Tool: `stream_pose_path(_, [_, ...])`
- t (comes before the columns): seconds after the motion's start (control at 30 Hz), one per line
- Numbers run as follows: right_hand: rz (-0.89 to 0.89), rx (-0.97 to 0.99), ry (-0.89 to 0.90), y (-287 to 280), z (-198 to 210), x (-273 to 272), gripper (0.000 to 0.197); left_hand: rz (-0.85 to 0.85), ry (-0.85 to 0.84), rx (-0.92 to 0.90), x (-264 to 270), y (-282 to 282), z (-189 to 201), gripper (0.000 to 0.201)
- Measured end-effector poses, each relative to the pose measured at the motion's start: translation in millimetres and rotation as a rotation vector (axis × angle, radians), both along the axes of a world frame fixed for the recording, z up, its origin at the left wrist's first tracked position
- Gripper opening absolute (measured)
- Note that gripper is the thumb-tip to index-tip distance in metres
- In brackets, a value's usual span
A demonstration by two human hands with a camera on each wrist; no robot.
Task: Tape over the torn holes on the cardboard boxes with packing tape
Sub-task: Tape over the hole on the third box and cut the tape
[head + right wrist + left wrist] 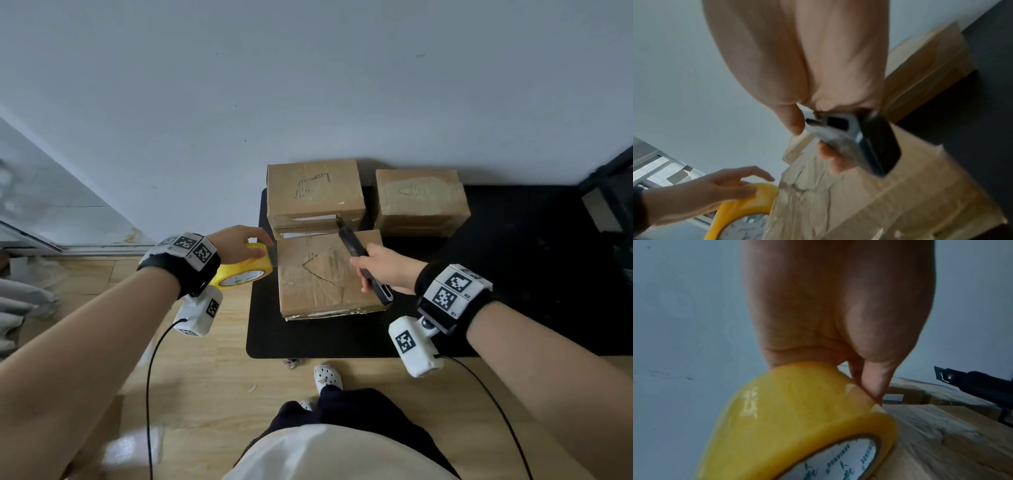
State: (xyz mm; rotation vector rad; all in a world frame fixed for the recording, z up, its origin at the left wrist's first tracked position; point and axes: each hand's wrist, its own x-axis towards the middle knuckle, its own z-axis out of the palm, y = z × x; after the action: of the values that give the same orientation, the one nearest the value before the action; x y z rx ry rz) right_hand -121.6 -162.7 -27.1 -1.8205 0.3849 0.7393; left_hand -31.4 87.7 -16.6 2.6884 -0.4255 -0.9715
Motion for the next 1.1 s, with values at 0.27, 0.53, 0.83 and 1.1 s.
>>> stream_pose_path(0.27, [0.025, 0.067, 0.04, 24, -14, 5, 0.017, 0.018, 0.007, -0.032, 0, 3, 0, 0.03])
stream_pose_path(0.53, [0.151, 0.139, -0.043, 26, -16, 0, 0.021, 0.0, 0.015, -0.058, 1, 3, 3, 0.031])
stream_pose_path(0.83, [0.203, 0.228, 0.05, 29, -12, -11, 0.043, -0.023, 0.009, -0.048, 4, 3, 2, 0.031])
stream_pose_path(1.1, [0.294, 0.093, 0.009, 42, -13, -12, 0.039, -0.025, 0.016, -0.027, 7, 3, -2, 0.031])
